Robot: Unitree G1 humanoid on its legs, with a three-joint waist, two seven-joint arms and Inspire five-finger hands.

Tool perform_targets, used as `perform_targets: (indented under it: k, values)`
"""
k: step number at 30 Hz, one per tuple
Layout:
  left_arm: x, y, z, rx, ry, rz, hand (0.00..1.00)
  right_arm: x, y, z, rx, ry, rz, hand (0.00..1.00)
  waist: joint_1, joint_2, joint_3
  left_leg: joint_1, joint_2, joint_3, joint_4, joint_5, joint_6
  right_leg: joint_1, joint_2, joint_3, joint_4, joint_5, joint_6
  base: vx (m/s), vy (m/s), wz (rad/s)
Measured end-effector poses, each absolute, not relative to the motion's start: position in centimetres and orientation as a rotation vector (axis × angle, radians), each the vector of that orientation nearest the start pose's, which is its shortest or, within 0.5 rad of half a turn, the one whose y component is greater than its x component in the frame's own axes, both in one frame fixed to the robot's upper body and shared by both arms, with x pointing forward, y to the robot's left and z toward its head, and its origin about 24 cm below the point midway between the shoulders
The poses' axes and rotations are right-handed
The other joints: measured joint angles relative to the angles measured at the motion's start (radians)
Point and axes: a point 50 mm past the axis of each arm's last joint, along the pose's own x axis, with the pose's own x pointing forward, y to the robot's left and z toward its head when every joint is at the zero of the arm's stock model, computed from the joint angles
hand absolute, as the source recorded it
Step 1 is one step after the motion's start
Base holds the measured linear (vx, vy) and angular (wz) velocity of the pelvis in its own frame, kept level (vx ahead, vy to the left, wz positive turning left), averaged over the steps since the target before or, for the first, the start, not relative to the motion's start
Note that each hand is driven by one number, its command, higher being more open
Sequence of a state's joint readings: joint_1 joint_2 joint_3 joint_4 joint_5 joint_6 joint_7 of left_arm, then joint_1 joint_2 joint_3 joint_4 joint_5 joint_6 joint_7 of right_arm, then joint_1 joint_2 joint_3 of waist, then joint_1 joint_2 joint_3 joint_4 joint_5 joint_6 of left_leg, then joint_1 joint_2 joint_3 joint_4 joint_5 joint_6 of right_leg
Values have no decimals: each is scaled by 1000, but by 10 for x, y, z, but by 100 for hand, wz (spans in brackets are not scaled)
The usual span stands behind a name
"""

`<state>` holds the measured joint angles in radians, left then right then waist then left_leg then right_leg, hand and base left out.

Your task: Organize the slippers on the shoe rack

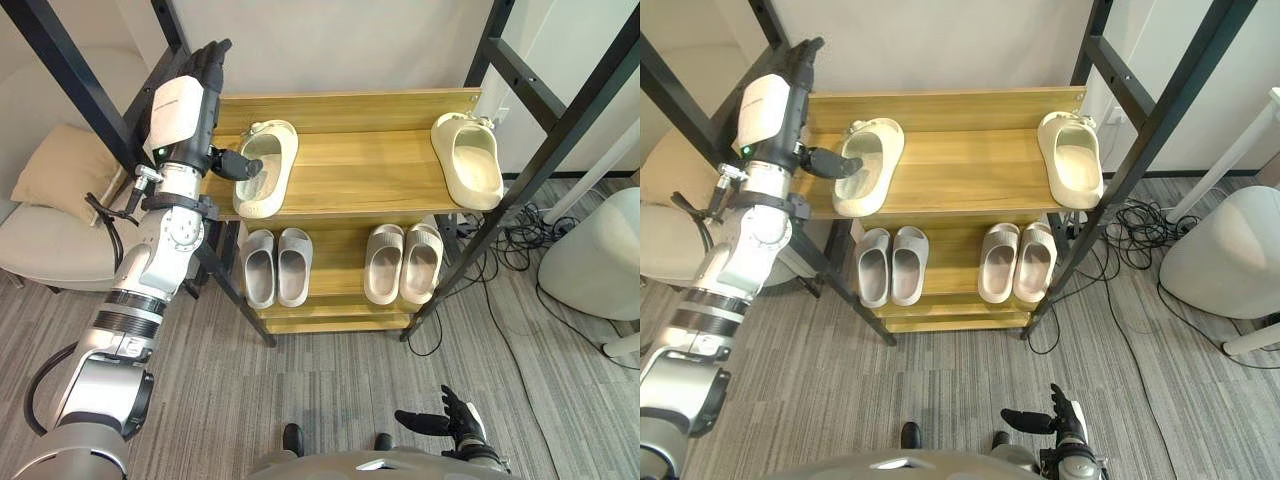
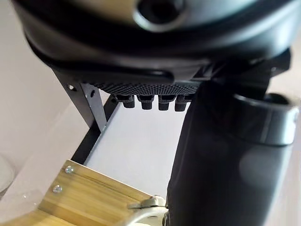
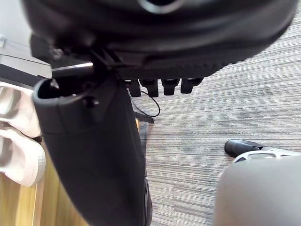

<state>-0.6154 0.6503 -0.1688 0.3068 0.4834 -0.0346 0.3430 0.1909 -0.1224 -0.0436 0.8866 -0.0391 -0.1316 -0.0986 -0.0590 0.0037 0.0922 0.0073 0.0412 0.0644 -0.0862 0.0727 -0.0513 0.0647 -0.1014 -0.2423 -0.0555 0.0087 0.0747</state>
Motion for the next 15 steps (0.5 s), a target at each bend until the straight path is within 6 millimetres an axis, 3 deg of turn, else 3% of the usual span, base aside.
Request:
perform_targets:
  k: [15]
  values:
    - [351,232,212,1022,-518,412,100,93,-212,-144,-164,920,-227,100,-7,0,29,-10,1,11,0,0,0,-17,0,17,-1,7,-2,-6,6,-2]
